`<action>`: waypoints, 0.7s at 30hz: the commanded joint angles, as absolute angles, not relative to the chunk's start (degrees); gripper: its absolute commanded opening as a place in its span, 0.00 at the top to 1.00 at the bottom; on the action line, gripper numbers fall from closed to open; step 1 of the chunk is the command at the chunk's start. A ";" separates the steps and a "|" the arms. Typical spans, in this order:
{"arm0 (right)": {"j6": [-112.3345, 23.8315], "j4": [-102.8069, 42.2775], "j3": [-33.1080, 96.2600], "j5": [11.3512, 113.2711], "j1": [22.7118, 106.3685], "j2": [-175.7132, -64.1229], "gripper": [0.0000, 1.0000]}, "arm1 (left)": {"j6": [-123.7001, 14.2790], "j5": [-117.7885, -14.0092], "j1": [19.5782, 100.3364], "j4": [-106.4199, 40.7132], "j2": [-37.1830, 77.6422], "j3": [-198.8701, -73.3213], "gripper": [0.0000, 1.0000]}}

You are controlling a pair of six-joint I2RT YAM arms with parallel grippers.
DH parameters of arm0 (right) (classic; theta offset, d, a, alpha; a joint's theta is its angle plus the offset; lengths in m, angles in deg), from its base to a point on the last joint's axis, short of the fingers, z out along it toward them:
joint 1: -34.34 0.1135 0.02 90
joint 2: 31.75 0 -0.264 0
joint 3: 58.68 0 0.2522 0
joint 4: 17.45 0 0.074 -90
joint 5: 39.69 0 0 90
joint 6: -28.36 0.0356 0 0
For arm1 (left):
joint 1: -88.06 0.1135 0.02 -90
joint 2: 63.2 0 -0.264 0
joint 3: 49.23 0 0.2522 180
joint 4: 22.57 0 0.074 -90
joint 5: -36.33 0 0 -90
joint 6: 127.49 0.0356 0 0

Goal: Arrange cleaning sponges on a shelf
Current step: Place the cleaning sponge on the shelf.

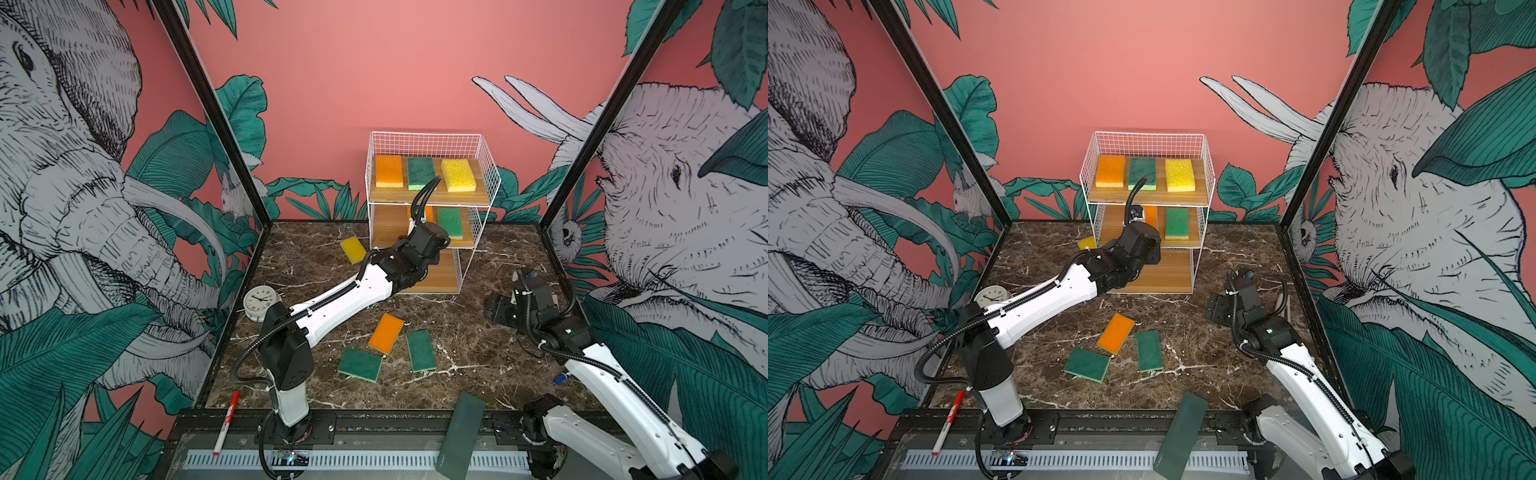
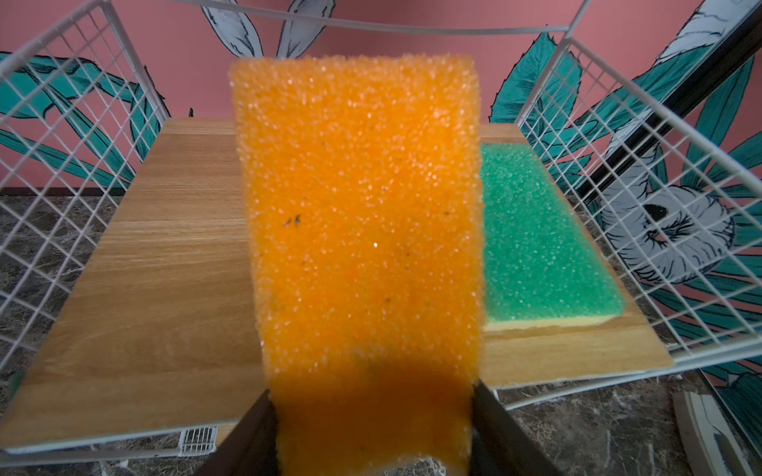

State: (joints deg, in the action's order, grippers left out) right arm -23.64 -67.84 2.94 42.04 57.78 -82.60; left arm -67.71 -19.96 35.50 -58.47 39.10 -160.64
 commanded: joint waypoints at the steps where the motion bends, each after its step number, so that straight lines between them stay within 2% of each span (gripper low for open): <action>1: -22.88 -66.47 3.32 41.95 57.40 -81.59 0.17 | -67.20 -18.45 35.67 -56.07 38.97 -159.94 0.37; 21: -23.76 -66.86 3.34 41.01 57.45 -81.06 0.17 | -67.91 -16.86 36.20 -56.18 40.77 -161.84 0.37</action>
